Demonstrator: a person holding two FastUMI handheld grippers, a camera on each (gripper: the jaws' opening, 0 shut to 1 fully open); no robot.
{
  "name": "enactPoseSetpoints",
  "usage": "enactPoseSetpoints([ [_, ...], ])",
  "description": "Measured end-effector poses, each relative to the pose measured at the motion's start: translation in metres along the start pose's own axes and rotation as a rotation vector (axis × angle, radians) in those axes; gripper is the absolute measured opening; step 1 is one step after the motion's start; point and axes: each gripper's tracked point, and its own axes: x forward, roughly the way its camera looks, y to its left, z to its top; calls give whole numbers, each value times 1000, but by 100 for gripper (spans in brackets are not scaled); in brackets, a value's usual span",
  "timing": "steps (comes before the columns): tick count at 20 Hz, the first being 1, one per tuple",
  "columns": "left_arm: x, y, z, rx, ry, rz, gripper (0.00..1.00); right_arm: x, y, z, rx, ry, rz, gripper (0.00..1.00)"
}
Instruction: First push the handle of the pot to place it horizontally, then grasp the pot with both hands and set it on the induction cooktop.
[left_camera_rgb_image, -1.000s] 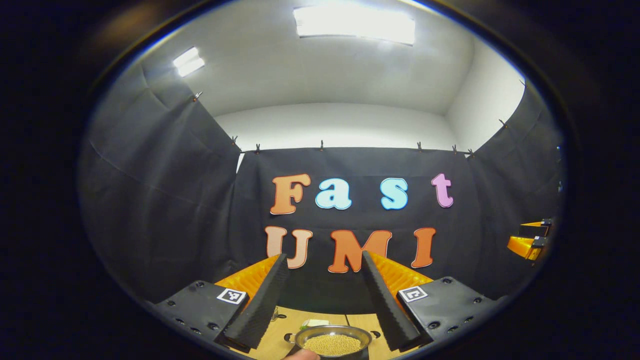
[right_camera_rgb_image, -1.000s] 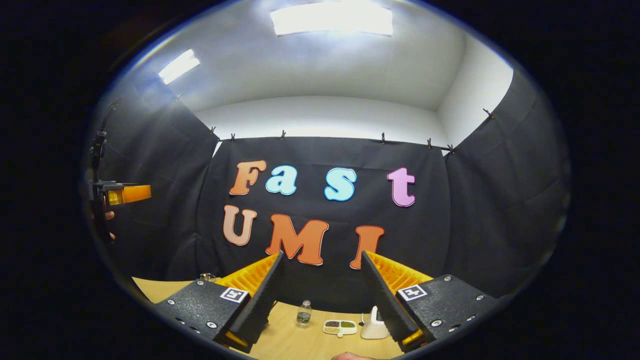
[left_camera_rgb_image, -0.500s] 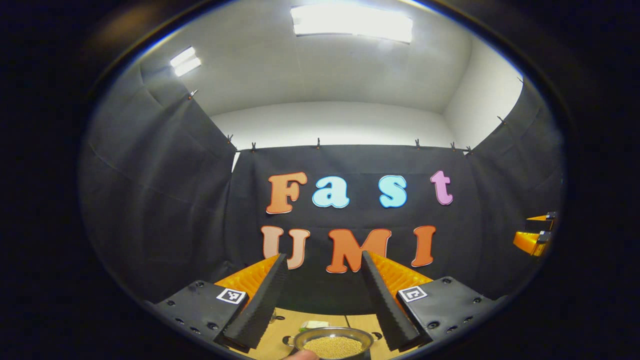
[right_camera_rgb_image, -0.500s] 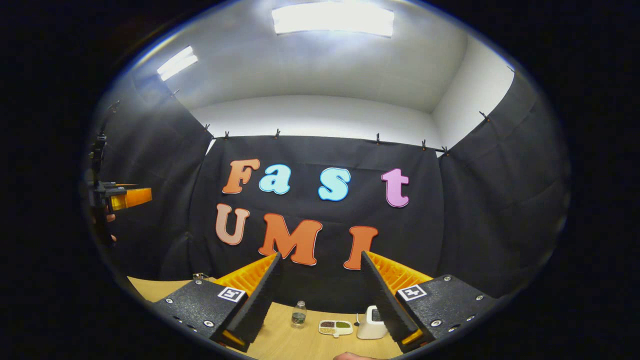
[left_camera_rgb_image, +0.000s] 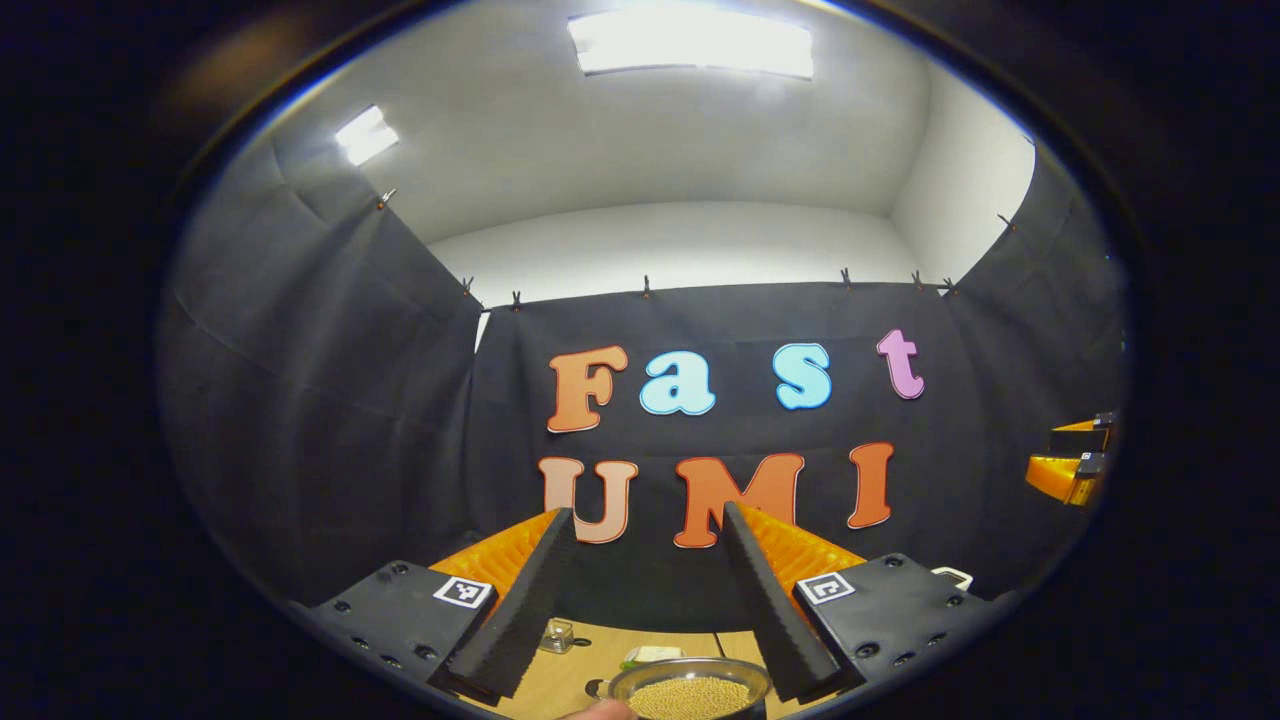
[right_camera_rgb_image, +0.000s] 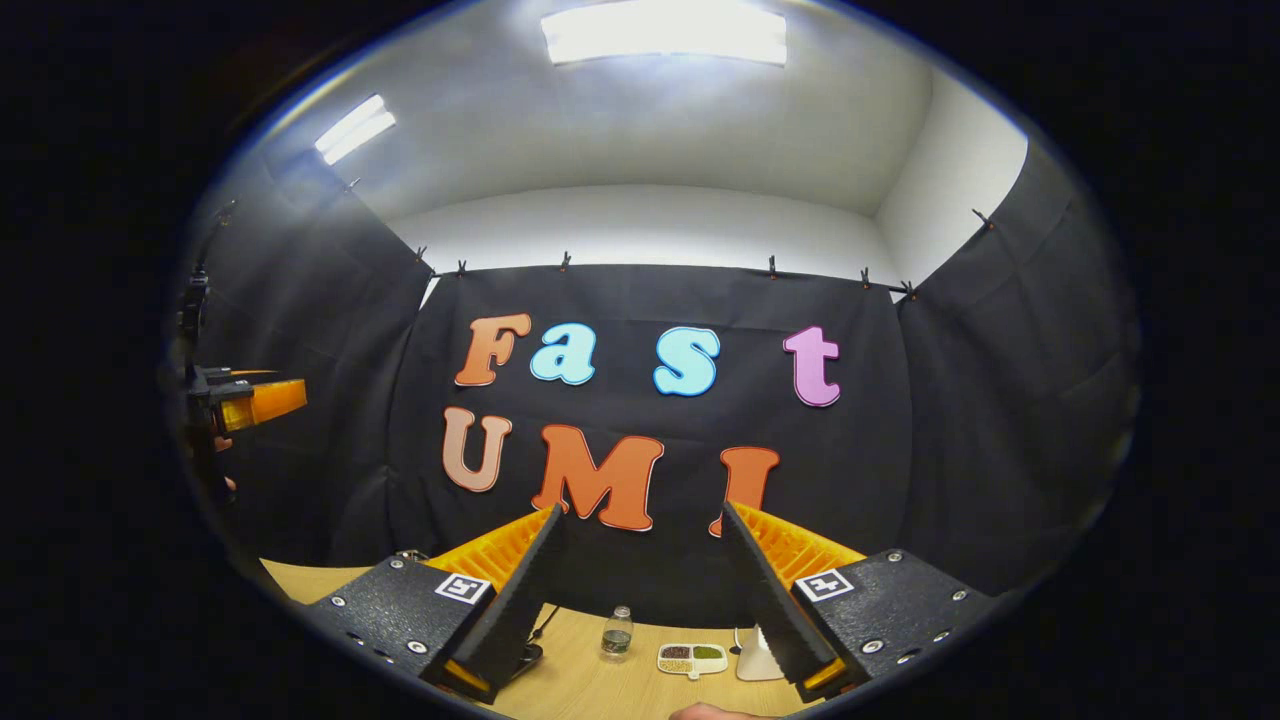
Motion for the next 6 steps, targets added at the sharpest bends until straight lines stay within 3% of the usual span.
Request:
enactPoseSetpoints([
  [2,1,-1,0,-18,-12,6,99,0,-5,0,1,-2,-6,95],
  [6,2,-11,0,-36,-35,-15,95,-2,-16,-4,-3,3,-19,95],
])
